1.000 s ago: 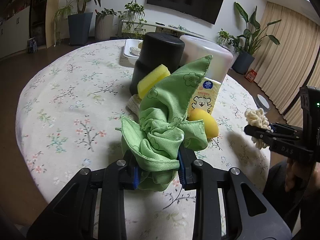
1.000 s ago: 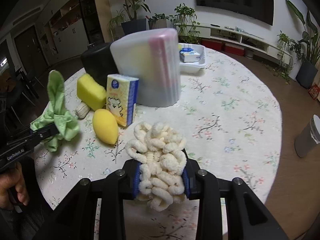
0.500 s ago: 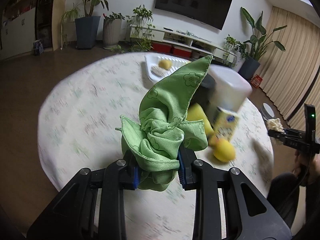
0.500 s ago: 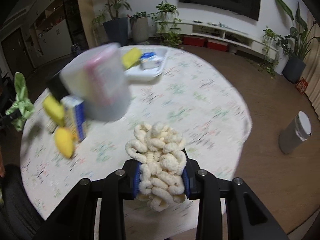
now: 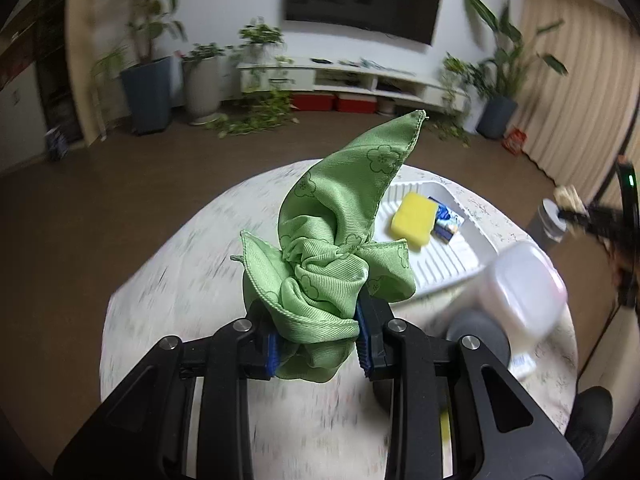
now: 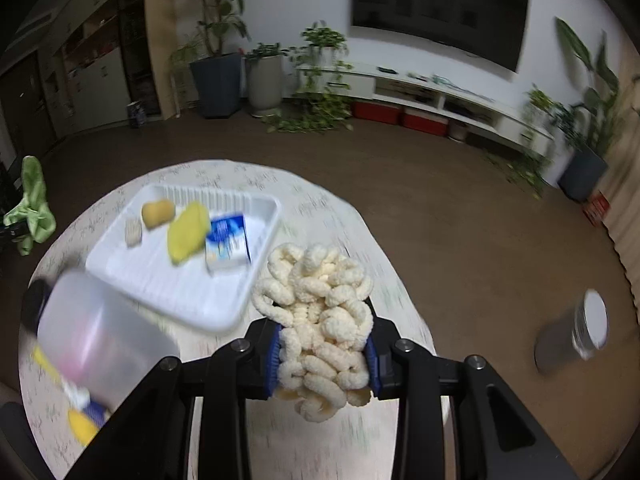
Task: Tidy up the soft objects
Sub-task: 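Carry the green cloth and cream scrunchie over the white tray, then open the right tool over the tray while the left tool releases the green cloth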
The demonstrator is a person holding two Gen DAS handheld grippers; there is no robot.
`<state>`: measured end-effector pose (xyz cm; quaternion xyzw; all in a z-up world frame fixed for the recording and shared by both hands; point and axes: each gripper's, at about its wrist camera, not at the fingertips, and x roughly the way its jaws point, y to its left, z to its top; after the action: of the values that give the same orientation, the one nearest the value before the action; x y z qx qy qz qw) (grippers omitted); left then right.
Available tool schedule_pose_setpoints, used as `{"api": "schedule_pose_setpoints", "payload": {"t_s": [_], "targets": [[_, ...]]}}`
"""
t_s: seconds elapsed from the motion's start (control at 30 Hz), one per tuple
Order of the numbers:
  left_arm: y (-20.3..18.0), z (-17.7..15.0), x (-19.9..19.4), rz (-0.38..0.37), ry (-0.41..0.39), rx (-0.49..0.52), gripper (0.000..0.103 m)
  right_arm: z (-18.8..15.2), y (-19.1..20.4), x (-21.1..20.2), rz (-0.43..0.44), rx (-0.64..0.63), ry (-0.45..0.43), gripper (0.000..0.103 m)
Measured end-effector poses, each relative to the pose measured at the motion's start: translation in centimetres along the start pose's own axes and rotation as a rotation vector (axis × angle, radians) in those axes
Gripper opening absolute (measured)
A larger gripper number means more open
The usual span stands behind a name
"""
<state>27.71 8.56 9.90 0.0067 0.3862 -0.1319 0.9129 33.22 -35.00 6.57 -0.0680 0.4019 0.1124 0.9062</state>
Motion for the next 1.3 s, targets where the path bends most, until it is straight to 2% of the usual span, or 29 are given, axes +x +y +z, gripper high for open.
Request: {"api": "schedule_pose_setpoints", "payload": {"t_s": [0.17,0.27,0.47,0.63,0.83,0.9,0.93,1.0,1.07,1.1,1.17,1.3], "targets": [[-2.0,3.7,5.3,-0.044,0.078,0.102,0.026,4.7,3.3,4.8,0.098,-0.105,0.028,0.035],[-3.4,4.6,8.0,-0.069,0.13,0.163,0.027,5.8,5.9,7.4,0.164,-0.19,0.048,0.035],[-4.8,5.6,12.5,-0.128,0.212,0.233,0.027,5.8,10.3,11.7,0.227,-0.337,0.103,0.036],[-5.5,4.5,15.1,-0.154,0.265,0.258,0.027,5.4,11.4,13.8,0.254,-0.377,0.132,0.037],[-6.1,3.7,16.3,-0.16,0.283,0.263,0.03,4.7,11.7,15.3,0.243,-0.397,0.153,0.039],[-6.3,3.8,16.4,-0.151,0.278,0.269,0.032,4.5,11.9,15.4,0.242,-0.402,0.146,0.046],[-6.3,3.9,16.5,-0.149,0.274,0.27,0.036,4.4,11.9,15.4,0.245,-0.4,0.14,0.048],[-6.1,4.0,16.5,-0.134,0.261,0.269,0.051,4.4,11.9,15.5,0.246,-0.385,0.139,0.068],[-5.9,3.9,16.3,-0.128,0.25,0.263,0.063,4.4,11.5,15.5,0.237,-0.374,0.131,0.079],[-5.9,4.0,16.1,-0.119,0.243,0.26,0.066,4.4,11.4,15.2,0.233,-0.371,0.122,0.083],[-5.5,4.1,15.6,-0.106,0.226,0.245,0.077,4.4,10.8,14.7,0.236,-0.353,0.105,0.087],[-4.3,4.7,14.2,-0.099,0.17,0.191,0.086,4.5,9.6,13.3,0.242,-0.316,0.065,0.099]]}}
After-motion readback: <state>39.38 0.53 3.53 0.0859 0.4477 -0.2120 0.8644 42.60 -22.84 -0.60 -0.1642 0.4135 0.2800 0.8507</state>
